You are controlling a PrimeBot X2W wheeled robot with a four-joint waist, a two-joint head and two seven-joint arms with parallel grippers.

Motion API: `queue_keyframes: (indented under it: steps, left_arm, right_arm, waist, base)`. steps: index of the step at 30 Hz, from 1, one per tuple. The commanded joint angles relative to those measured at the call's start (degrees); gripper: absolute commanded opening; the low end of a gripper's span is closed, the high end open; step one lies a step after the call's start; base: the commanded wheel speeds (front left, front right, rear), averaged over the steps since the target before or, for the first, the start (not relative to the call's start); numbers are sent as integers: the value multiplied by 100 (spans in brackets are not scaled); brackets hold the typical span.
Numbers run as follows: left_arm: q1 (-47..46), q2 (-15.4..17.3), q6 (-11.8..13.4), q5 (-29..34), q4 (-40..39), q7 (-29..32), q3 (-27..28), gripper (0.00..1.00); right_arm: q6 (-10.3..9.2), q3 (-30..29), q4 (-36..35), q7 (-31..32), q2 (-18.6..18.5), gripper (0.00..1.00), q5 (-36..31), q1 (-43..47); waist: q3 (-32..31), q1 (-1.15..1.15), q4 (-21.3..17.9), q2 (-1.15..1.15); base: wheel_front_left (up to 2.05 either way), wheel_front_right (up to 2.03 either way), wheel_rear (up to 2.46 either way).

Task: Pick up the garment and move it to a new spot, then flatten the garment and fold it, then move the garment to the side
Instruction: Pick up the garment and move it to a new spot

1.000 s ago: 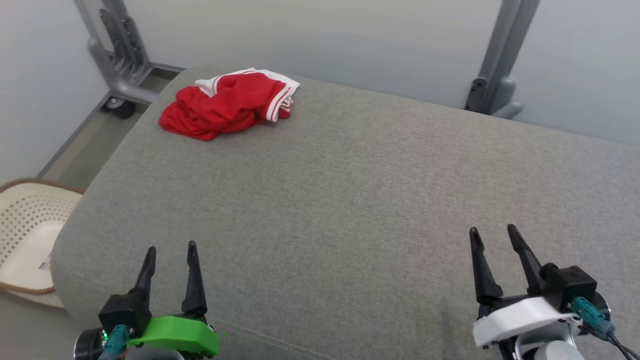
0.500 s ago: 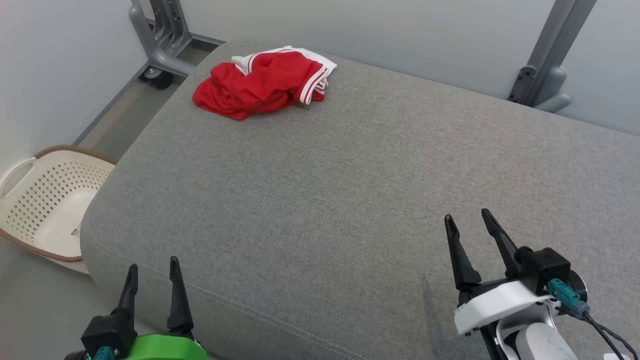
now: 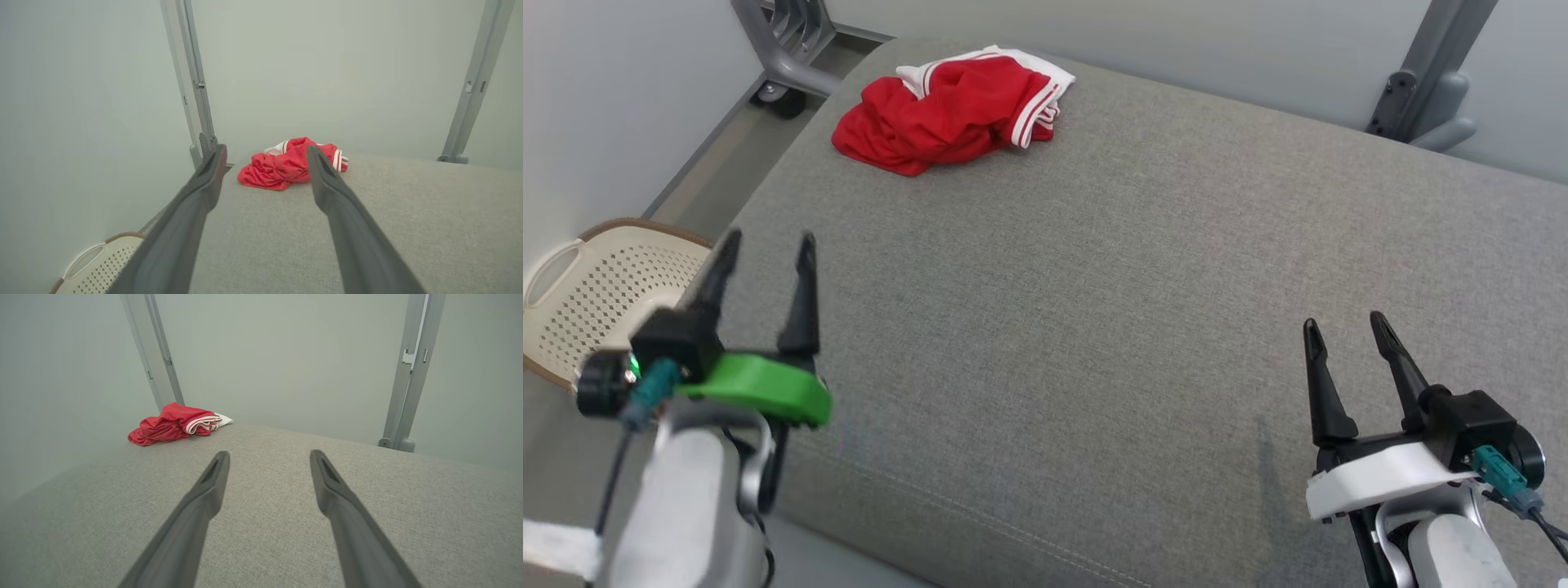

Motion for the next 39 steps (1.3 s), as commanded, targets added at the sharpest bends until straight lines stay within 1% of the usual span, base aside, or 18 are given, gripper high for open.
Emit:
queue_keyframes:
  steps: [1, 4, 6, 9, 11, 14, 15, 20, 24, 26, 32, 34, 36, 39]
  left_arm:
    - [-371, 126, -45, -14, 54, 75, 44, 100]
    - [-1207, 329, -121, -83, 257, 257, 102, 100]
    - [-1740, 545, -151, -130, 448, 413, 163, 100]
    - [-2488, 782, -190, -295, 867, 669, 330, 100]
    - [-2928, 974, -193, -349, 1169, 868, 408, 100]
    - [-3497, 1166, -239, -429, 1627, 1198, 341, 100]
    - [-3672, 1285, -241, -438, 1757, 1299, 345, 100]
    - [-4352, 1504, -271, -603, 2500, 1730, 283, 100]
    - [-4681, 1626, -276, -630, 3025, 1833, 248, 100]
    - [-4775, 1663, -224, -626, 3269, 1809, 256, 100]
    - [-4943, 1649, -93, -536, 3887, 1719, 161, 100]
    - [-4978, 1713, 19, -453, 4075, 1703, 113, 100]
    - [-5025, 1766, 231, -363, 4234, 1632, 88, 100]
    - [-5048, 1728, 395, -353, 4454, 1566, 89, 100]
  right_arm:
    - [-6, 7, -161, 68, -16, 100, -72, -31]
    - [-7, -23, -457, 202, -25, 100, -186, -145]
    - [-7, 23, -650, 302, -20, 100, -274, -257]
    - [-7, 45, -894, 408, -21, 100, -369, -427]
    - [-7, 87, -1038, 480, -23, 100, -321, -528]
    - [-7, 41, -1245, 538, -18, 100, -401, -654]
    - [-7, 59, -1323, 572, -18, 100, -426, -702]
    - [-7, 20, -1703, 684, -16, 100, -577, -802]
    - [-7, 10, -1984, 751, -14, 100, -658, -837]
    - [-7, -18, -2076, 778, -14, 100, -694, -835]
    - [-7, -76, -2182, 764, -13, 100, -742, -820]
    - [-7, -59, -2183, 765, -13, 100, -740, -833]
    - [-7, -46, -2169, 765, -13, 100, -736, -856]
    - [-7, -32, -2130, 752, -15, 100, -719, -881]
  waist:
    - [322, 0, -250, 0]
    - [655, 0, -574, 0]
    - [924, 0, -848, 0]
    - [1300, 0, -1264, 0]
    - [1555, 0, -1554, 0]
    - [1916, 0, -1907, 0]
    - [2059, 0, -2029, 0]
    - [2608, 0, -2415, 0]
    - [2963, 0, -2576, 0]
    - [3081, 0, -2612, 0]
    - [3264, 0, -2615, 0]
    - [3283, 0, -2617, 0]
    - [3292, 0, -2622, 0]
    - [3272, 0, -2631, 0]
  base:
    - [0, 0, 0]
    - [0, 0, 0]
    - [0, 0, 0]
    - [0, 0, 0]
    - [0, 0, 0]
    - [0, 0, 0]
    - [0, 0, 0]
    - [0, 0, 0]
    - [0, 0, 0]
    - [0, 0, 0]
    - [0, 0, 0]
    - [0, 0, 0]
    - [0, 0, 0]
    - [0, 0, 0]
